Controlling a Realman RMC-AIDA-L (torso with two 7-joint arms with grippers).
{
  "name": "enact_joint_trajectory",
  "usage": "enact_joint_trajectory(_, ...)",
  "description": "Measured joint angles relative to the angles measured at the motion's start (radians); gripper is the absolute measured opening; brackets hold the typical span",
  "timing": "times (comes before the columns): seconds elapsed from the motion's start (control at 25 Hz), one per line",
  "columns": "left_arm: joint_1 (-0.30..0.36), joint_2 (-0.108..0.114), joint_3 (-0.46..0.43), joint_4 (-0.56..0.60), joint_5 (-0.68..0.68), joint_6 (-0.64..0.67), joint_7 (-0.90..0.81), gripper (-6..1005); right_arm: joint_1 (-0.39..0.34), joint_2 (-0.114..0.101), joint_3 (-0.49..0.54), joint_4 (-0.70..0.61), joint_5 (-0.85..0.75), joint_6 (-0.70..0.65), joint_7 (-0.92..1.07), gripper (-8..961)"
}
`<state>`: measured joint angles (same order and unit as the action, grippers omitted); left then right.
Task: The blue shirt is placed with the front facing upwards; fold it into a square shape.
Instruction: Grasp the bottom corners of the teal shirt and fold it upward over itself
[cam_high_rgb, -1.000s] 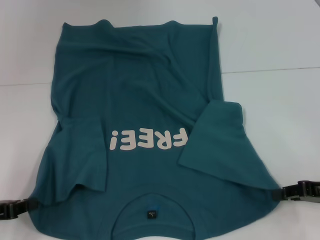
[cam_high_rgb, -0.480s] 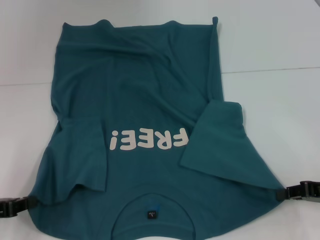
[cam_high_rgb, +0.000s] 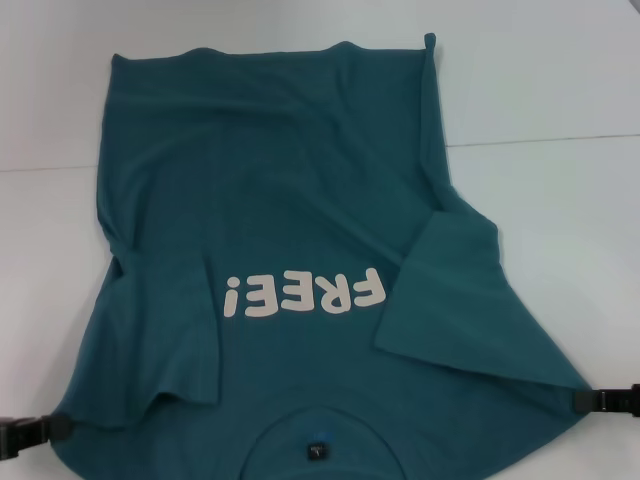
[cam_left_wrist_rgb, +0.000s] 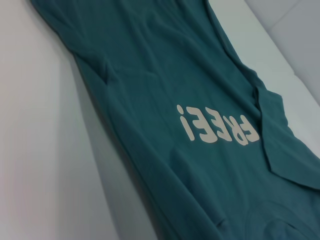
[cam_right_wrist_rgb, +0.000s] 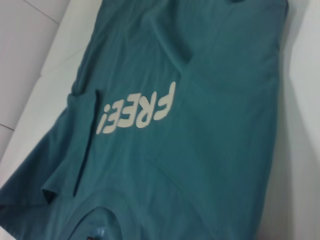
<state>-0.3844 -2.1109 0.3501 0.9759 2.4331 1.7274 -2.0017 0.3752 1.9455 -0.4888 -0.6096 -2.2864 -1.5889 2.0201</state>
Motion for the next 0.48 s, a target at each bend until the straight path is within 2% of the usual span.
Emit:
enact_joint_trajectory(0.24,0.017,0.004,-0.023,0.005,0.003,0.060,0.000,0,-0.039,-0.003,0.074,-0.001,0.001,-0.065,-0.070,39)
enact_joint_trajectory(0.48,0.026,0.015,-0.090,0.008,0.004,0.106,0.010,0,-0.069,-0.006,0.119,-0.001,0.001,-0.079,-0.105,41)
